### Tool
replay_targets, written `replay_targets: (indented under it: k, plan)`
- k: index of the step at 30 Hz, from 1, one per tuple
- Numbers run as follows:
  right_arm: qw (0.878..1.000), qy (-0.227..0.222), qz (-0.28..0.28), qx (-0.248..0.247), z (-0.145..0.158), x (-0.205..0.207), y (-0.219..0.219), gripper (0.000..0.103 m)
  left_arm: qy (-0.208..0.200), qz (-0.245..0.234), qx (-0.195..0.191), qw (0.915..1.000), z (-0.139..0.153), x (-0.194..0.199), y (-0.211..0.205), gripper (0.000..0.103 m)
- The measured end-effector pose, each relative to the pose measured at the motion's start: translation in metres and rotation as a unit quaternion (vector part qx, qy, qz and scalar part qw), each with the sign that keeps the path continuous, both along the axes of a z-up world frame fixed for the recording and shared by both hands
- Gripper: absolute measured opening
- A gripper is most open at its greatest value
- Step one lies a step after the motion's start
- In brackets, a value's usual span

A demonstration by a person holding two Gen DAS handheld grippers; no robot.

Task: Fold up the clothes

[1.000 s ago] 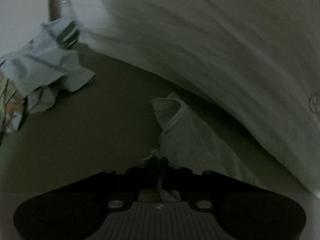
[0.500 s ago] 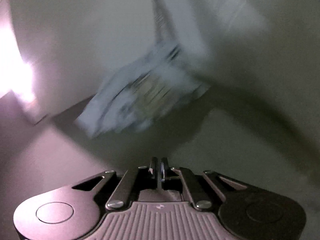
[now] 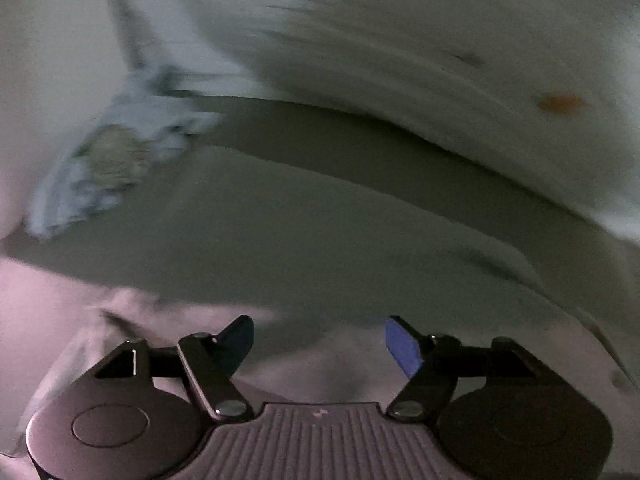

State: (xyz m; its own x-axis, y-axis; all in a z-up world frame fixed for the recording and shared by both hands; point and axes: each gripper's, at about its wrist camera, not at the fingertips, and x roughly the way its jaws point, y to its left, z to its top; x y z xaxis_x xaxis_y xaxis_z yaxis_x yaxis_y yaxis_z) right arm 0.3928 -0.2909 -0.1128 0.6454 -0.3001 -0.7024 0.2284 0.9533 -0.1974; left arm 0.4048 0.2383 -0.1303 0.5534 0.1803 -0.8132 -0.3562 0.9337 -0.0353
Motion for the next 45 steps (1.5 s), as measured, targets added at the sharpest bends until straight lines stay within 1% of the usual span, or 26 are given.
replay_targets:
  k: [2, 4, 5, 9, 11, 12, 13, 14, 17, 20, 21, 22, 25, 26, 28, 29, 30, 31, 32, 33, 36, 38, 40, 42, 44, 45]
  plan:
    - [0.999, -0.002, -0.043, 0.031, -0.012, 0.015, -0.043, 0.079, 0.013, -0.040, 0.017, 0.9990, -0.002, 0.008, -0.039, 0.075]
    - [0.997, -0.006, -0.076, 0.033, -0.024, 0.023, -0.079, 0.079, 0.024, -0.072, 0.030, 0.9966, -0.002, 0.014, -0.071, 0.076]
    - [0.997, 0.000, -0.079, 0.026, -0.030, 0.028, -0.091, 0.079, 0.030, -0.086, 0.034, 0.9953, -0.002, 0.016, -0.085, 0.077]
    - [0.991, 0.022, -0.061, 0.119, -0.050, 0.043, -0.126, 0.074, 0.051, -0.110, 0.033, 0.9920, -0.002, 0.024, -0.127, 0.077]
    - [0.987, 0.028, -0.045, 0.154, -0.056, 0.044, -0.129, 0.070, 0.056, -0.114, 0.038, 0.9912, -0.001, 0.027, -0.143, 0.077]
    - [0.984, 0.031, -0.037, 0.170, -0.058, 0.044, -0.131, 0.057, 0.058, -0.114, 0.042, 0.9908, -0.004, 0.030, -0.145, 0.077]
    - [0.984, 0.030, -0.022, 0.172, -0.059, 0.042, -0.126, 0.048, 0.060, -0.115, 0.048, 0.9904, -0.003, 0.030, -0.149, 0.077]
    - [0.986, 0.020, -0.013, 0.164, -0.056, 0.042, -0.123, 0.043, 0.062, -0.116, 0.053, 0.9899, -0.003, 0.031, -0.154, 0.077]
    - [0.992, -0.022, -0.010, 0.124, -0.042, 0.047, -0.127, 0.007, 0.064, -0.111, 0.064, 0.9896, -0.001, 0.032, -0.159, 0.078]
    - [0.992, -0.072, -0.053, 0.085, -0.023, 0.058, -0.152, 0.004, 0.066, -0.102, 0.076, 0.9898, 0.001, 0.029, -0.163, 0.078]
    - [0.991, -0.085, -0.066, 0.076, -0.018, 0.063, -0.162, 0.000, 0.068, -0.096, 0.075, 0.9902, 0.001, 0.029, -0.162, 0.078]
    - [0.990, -0.099, -0.080, 0.066, -0.013, 0.067, -0.172, 0.000, 0.071, -0.090, 0.074, 0.9906, 0.000, 0.029, -0.161, 0.078]
    - [0.990, -0.094, -0.098, 0.040, -0.018, 0.085, -0.195, 0.000, 0.081, -0.079, 0.076, 0.9907, -0.005, 0.024, -0.156, 0.078]
    - [0.990, -0.090, -0.095, 0.049, -0.018, 0.087, -0.197, 0.000, 0.084, -0.077, 0.078, 0.9904, -0.007, 0.022, -0.155, 0.078]
    - [0.990, -0.082, -0.081, 0.077, -0.019, 0.086, -0.196, 0.007, 0.090, -0.073, 0.083, 0.9898, -0.009, 0.017, -0.153, 0.078]
    - [0.990, -0.078, -0.071, 0.095, -0.020, 0.082, -0.193, 0.021, 0.092, -0.071, 0.087, 0.9894, -0.009, 0.015, -0.152, 0.078]
    - [0.989, -0.075, -0.059, 0.116, -0.023, 0.078, -0.188, 0.047, 0.095, -0.069, 0.086, 0.9894, -0.009, 0.011, -0.150, 0.079]
    - [0.987, -0.073, -0.046, 0.135, -0.026, 0.074, -0.183, 0.057, 0.096, -0.067, 0.082, 0.9898, -0.011, 0.009, -0.149, 0.079]
    - [0.985, -0.071, -0.034, 0.151, -0.030, 0.071, -0.178, 0.062, 0.097, -0.065, 0.077, 0.9901, -0.012, 0.008, -0.149, 0.079]
    - [0.984, -0.067, -0.021, 0.166, -0.034, 0.068, -0.174, 0.063, 0.099, -0.063, 0.073, 0.9905, -0.014, 0.006, -0.148, 0.079]
    - [0.983, -0.043, -0.018, 0.179, -0.048, 0.064, -0.163, 0.072, 0.102, -0.057, 0.059, 0.9913, -0.019, 0.002, -0.145, 0.079]
    - [0.982, -0.031, -0.019, 0.187, -0.056, 0.065, -0.160, 0.072, 0.106, -0.059, 0.056, 0.9911, -0.022, 0.000, -0.147, 0.079]
    - [0.979, -0.022, -0.017, 0.202, -0.062, 0.068, -0.159, 0.056, 0.109, -0.068, 0.058, 0.9900, -0.025, 0.001, -0.150, 0.079]
    - [0.980, -0.032, -0.012, 0.195, -0.059, 0.065, -0.155, 0.020, 0.110, -0.077, 0.062, 0.9890, -0.026, 0.004, -0.155, 0.079]
    - [0.983, -0.060, -0.007, 0.174, -0.050, 0.061, -0.149, 0.014, 0.107, -0.084, 0.065, 0.9885, -0.025, 0.006, -0.158, 0.079]
    - [0.987, -0.073, -0.014, 0.143, -0.042, 0.059, -0.148, 0.011, 0.105, -0.086, 0.068, 0.9884, -0.024, 0.007, -0.158, 0.079]
